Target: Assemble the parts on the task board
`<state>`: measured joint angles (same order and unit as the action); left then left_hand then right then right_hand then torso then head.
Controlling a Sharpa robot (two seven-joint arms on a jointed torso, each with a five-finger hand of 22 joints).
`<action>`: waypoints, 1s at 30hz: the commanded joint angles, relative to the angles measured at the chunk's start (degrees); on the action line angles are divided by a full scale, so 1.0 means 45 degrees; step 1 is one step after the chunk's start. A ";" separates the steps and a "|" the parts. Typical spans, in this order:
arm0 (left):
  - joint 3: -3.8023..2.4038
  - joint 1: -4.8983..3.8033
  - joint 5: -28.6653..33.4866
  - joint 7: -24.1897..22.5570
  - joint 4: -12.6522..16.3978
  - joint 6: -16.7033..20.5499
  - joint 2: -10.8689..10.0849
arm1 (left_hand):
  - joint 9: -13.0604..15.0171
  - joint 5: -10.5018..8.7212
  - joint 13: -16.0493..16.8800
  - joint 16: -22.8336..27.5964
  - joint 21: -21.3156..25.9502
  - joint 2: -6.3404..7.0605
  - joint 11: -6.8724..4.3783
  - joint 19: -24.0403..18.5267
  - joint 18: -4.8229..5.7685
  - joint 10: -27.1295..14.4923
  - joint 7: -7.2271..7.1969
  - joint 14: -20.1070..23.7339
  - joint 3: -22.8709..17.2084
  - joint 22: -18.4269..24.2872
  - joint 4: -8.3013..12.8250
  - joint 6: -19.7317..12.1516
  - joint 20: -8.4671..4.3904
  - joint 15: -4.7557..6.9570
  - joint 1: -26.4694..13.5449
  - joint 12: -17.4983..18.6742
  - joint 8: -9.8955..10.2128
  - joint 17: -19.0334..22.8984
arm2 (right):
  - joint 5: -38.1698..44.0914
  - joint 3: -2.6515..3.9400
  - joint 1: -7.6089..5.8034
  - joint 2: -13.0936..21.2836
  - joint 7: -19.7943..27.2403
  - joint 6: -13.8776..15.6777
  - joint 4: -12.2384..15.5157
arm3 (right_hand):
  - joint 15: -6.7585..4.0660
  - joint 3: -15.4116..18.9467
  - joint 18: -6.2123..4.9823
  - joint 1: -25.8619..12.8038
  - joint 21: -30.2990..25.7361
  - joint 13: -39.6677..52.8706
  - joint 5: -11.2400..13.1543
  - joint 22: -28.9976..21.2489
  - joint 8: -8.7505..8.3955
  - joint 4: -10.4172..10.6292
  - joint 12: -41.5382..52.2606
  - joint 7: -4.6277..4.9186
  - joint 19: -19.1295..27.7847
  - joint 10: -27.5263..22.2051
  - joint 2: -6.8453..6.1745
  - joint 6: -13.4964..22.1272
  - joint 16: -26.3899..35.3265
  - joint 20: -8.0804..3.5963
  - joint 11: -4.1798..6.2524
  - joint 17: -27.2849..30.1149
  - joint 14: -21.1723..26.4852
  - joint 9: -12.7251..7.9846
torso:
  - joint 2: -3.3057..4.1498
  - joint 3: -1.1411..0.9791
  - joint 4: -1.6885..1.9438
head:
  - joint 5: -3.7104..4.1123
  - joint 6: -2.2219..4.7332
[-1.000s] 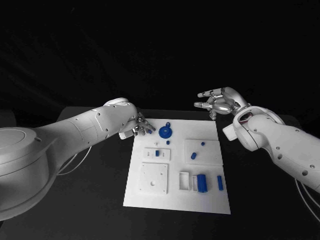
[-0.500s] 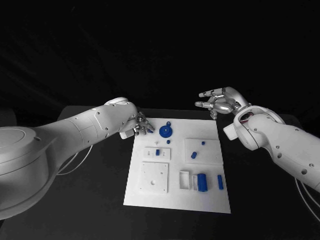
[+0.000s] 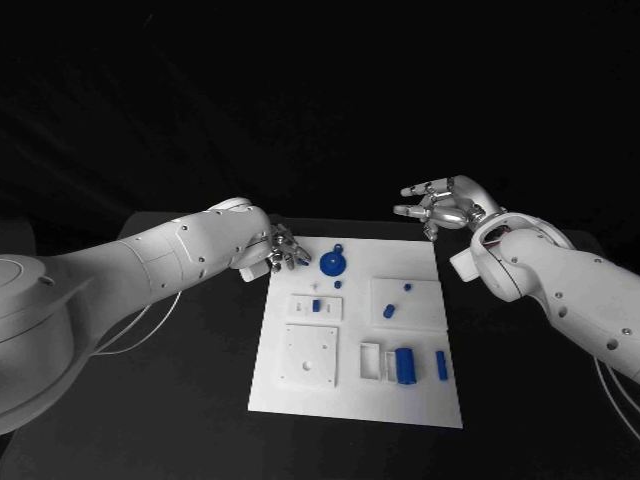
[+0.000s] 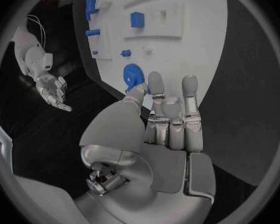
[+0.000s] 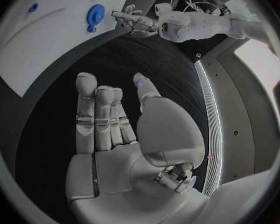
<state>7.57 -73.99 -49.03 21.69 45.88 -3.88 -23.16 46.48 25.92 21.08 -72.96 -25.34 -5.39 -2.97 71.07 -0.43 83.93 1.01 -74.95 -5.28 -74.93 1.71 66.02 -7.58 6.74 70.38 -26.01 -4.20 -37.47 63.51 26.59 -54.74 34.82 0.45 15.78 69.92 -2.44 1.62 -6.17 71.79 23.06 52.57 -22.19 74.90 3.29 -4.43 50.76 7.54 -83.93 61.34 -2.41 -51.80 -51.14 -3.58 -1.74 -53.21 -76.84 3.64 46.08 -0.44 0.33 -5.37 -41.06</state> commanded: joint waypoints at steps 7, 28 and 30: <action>-0.0017 -0.0246 0.0245 0.0524 0.2523 0.1279 -0.1330 | 0.2751 0.0345 -0.0067 -0.0099 -0.0150 0.0157 -0.0134 0.0166 -0.0188 0.0611 -0.0314 -0.0259 -0.0857 -0.0242 0.0768 0.0527 -0.0033 0.0032 -0.0240 -0.0259 0.0027 -0.0262 | 0.0088 0.0002 0.0003 0.0129 -0.0011 -0.0241 -0.0118 | 0.0002 -0.0019 -0.0233 -0.0121 -0.0041 -0.0009 -0.0068 0.0570 0.0053 0.0075 0.0018 0.0041 -0.0413 -0.0010 -0.0004 -0.0031 0.0043 0.0016 0.0023 0.0011 0.0057 0.0014 | -0.0114 -0.0022 0.0149 | -0.0016 -0.0090; 0.0651 -0.0173 -0.1085 0.1402 0.6211 0.2437 -0.2996 | 0.2900 0.0783 -0.0261 -0.0063 -0.0279 0.0238 -0.0181 0.0259 -0.0248 0.0632 -0.0383 -0.0569 -0.1001 -0.0234 0.0905 0.0777 -0.0019 0.0047 -0.0494 -0.0613 0.0035 -0.0669 | 0.0083 -0.0003 0.0103 0.0177 0.0009 -0.0261 -0.0406 | 0.0002 -0.0019 -0.0233 -0.0121 -0.0041 -0.0009 -0.0068 0.0570 0.0053 0.0075 0.0018 0.0041 -0.0413 -0.0010 -0.0004 -0.0031 0.0043 0.0016 0.0023 0.0011 0.0057 0.0014 | -0.0260 0.0002 0.0349 | 0.0020 -0.0290; 0.0782 -0.0106 -0.1198 0.1424 0.6277 0.2517 -0.3002 | 0.2905 0.0787 -0.0266 -0.0066 -0.0284 0.0240 -0.0182 0.0264 -0.0250 0.0635 -0.0385 -0.0582 -0.1002 -0.0235 0.0907 0.0785 -0.0019 0.0049 -0.0500 -0.0626 0.0033 -0.0693 | 0.0083 -0.0003 0.0114 0.0172 0.0009 -0.0267 -0.0413 | 0.0002 -0.0019 -0.0233 -0.0121 -0.0041 -0.0009 -0.0068 0.0570 0.0053 0.0075 0.0018 0.0041 -0.0413 -0.0010 -0.0004 -0.0031 0.0043 0.0016 0.0023 0.0011 0.0057 0.0014 | -0.0253 0.0006 0.0344 | 0.0010 -0.0293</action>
<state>11.08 -74.57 -52.15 27.23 73.79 5.48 -36.68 52.30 29.25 19.92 -73.18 -26.39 -3.54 -3.19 71.88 -0.43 84.11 1.64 -77.21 -7.16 -74.91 3.56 66.64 -7.58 7.12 68.06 -28.57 -3.72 -40.55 63.52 26.57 -54.29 35.62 0.25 15.44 68.05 -2.44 1.63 -6.16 71.79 23.06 52.58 -22.18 74.90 3.29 -4.43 50.76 7.53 -83.94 61.34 -2.41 -51.81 -51.13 -3.58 -1.74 -53.21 -76.84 3.64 44.92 -0.44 1.87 -5.26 -42.32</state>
